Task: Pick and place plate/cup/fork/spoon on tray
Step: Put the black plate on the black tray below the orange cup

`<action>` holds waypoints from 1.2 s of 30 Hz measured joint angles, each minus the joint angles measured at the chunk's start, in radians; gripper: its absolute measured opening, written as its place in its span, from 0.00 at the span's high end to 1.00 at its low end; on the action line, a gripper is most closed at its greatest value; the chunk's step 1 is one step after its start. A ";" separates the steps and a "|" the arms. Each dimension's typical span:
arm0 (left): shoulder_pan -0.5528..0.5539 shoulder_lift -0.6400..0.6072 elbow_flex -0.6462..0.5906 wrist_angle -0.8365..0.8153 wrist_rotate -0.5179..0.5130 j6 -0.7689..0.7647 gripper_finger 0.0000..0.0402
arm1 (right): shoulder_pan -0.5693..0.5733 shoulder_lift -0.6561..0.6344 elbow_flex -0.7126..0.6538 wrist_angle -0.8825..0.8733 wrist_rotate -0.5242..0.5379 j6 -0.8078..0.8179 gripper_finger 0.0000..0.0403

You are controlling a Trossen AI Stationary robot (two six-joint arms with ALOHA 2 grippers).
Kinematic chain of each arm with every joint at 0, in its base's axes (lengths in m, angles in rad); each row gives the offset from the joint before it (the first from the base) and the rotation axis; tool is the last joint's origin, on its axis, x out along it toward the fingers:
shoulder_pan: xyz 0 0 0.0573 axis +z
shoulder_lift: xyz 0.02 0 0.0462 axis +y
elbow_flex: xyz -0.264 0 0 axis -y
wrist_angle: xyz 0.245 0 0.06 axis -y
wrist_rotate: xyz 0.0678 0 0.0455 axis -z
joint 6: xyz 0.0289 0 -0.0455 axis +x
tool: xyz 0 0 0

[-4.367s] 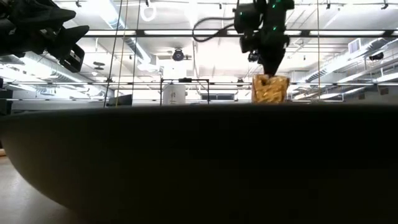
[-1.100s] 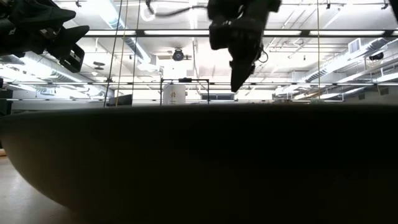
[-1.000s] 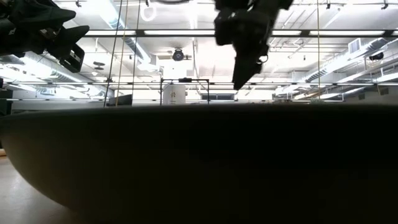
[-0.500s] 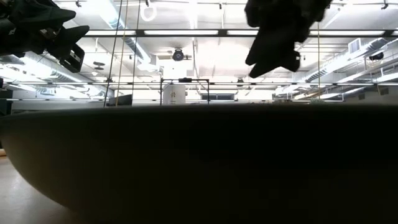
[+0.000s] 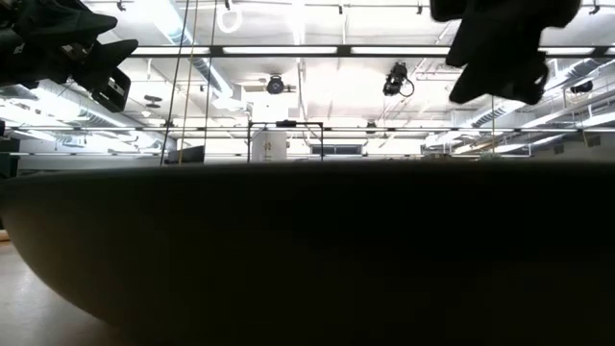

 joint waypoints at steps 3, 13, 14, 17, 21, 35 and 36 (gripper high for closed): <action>0.000 0.000 0.000 0.006 0.000 -0.051 0.65 | 0.019 0.005 0.000 -0.011 0.046 0.086 0.61; 0.000 0.000 0.000 -0.095 -0.039 0.062 0.65 | 0.053 0.093 0.001 0.000 -0.008 0.358 0.61; 0.000 0.000 0.000 -0.099 -0.042 0.083 0.65 | 0.057 0.104 0.001 -0.005 -0.014 0.363 0.61; 0.000 0.000 0.000 -0.107 -0.045 0.122 0.65 | 0.060 0.123 0.001 -0.017 -0.018 0.381 0.61; 0.000 0.000 0.000 -0.107 -0.046 0.160 0.65 | 0.058 0.126 0.001 -0.075 -0.020 0.388 0.61; 0.000 0.000 0.000 -0.071 -0.046 0.208 0.65 | 0.046 0.135 0.001 -0.163 -0.108 0.297 0.61; 0.000 0.000 0.000 -0.064 -0.046 0.200 0.65 | 0.045 0.135 0.001 -0.163 -0.100 0.289 0.61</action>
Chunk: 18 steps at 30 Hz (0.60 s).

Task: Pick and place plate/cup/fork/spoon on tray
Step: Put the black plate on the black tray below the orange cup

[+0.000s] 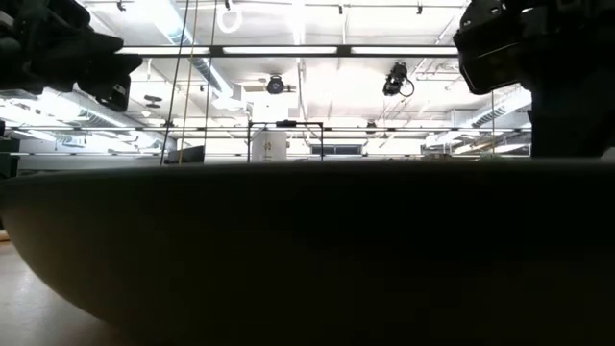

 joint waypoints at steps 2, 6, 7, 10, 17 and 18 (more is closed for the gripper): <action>0.000 0.000 0.000 0.017 0.000 -0.024 0.65 | -0.005 0.000 0.000 0.002 0.011 -0.019 0.61; 0.000 0.000 0.000 0.016 0.000 -0.133 0.65 | -0.021 0.000 0.000 0.010 0.011 -0.042 0.61; 0.000 0.000 0.000 0.013 0.000 -0.161 0.65 | -0.024 0.000 0.000 0.013 0.011 -0.048 0.61; -0.001 0.003 0.000 -0.002 0.031 -0.197 0.65 | -0.029 0.000 0.000 0.013 0.004 -0.077 0.61; -0.031 0.070 0.000 -0.085 0.079 -0.203 0.65 | -0.032 0.000 -0.001 -0.003 0.003 -0.114 0.61; -0.039 0.080 0.000 -0.078 0.079 -0.210 0.65 | -0.032 -0.001 -0.005 -0.001 -0.002 -0.112 0.61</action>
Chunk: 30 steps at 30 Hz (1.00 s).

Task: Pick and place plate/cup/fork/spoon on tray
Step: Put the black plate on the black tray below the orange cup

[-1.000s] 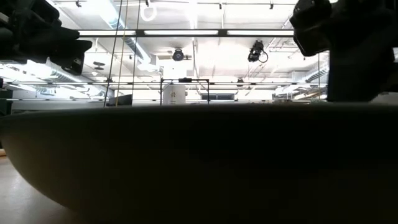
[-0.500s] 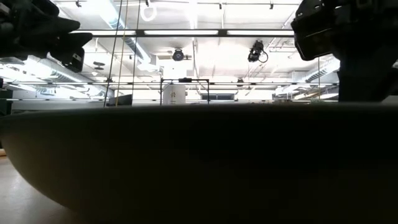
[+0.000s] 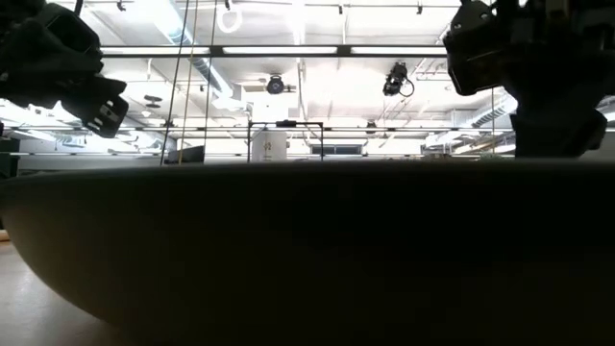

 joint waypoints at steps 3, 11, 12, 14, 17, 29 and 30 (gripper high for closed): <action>-0.021 0.029 0.000 0.006 0.000 -0.014 0.65 | 0.000 0.000 -0.019 0.003 -0.013 0.012 0.61; -0.076 0.073 0.000 0.007 0.000 -0.015 0.65 | 0.001 -0.001 -0.054 0.052 -0.047 0.043 0.61; -0.083 0.077 0.000 0.008 0.001 -0.015 0.65 | 0.001 -0.003 -0.054 0.051 -0.050 0.043 0.61; -0.096 0.083 0.000 0.008 0.000 -0.032 0.65 | 0.005 -0.010 -0.055 0.049 -0.052 0.043 0.61; -0.115 0.095 0.000 0.008 -0.002 -0.067 0.65 | 0.018 -0.028 -0.055 0.028 -0.043 0.044 0.61; -0.189 0.175 0.000 0.007 -0.076 -0.102 0.65 | 0.052 -0.055 -0.142 0.116 -0.014 0.184 0.61; -0.191 0.177 0.000 0.007 -0.080 -0.113 0.65 | 0.052 -0.055 -0.149 0.131 -0.014 0.193 0.61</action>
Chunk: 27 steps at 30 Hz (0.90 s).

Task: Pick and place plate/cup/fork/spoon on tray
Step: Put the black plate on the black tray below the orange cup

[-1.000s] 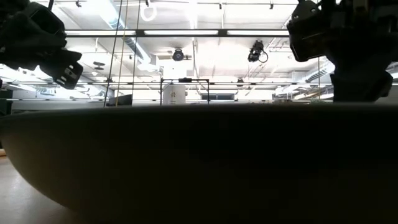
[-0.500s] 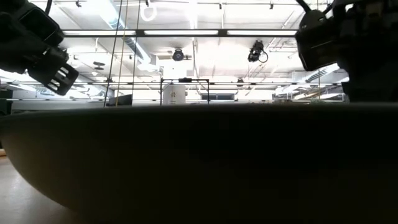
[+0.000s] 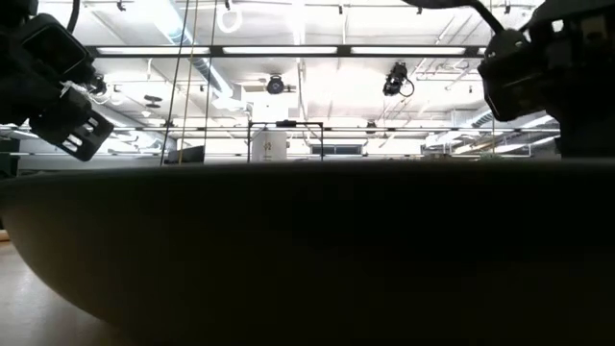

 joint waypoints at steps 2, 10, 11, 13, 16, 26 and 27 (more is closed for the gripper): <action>-0.001 0.002 0.000 -0.001 -0.004 -0.032 0.65 | 0.000 0.000 -0.017 0.022 0.001 0.027 0.61; -0.001 0.006 0.000 -0.030 -0.003 -0.091 0.65 | 0.002 0.000 -0.071 0.137 -0.007 0.060 0.58; -0.001 0.006 0.000 -0.031 -0.003 -0.091 0.65 | 0.002 -0.002 -0.071 0.136 -0.009 0.069 0.57; 0.000 0.006 0.000 -0.034 -0.002 -0.091 0.65 | 0.001 -0.007 -0.063 0.134 -0.010 0.087 0.56; 0.000 0.006 0.000 -0.035 -0.004 -0.086 0.65 | 0.001 -0.018 -0.036 0.134 -0.010 0.096 0.55; 0.000 0.006 0.000 -0.034 -0.018 -0.084 0.65 | -0.011 0.016 0.045 0.061 0.057 0.095 0.54; 0.000 0.006 0.000 -0.034 -0.018 -0.084 0.65 | -0.014 0.031 0.045 0.052 0.054 0.098 0.54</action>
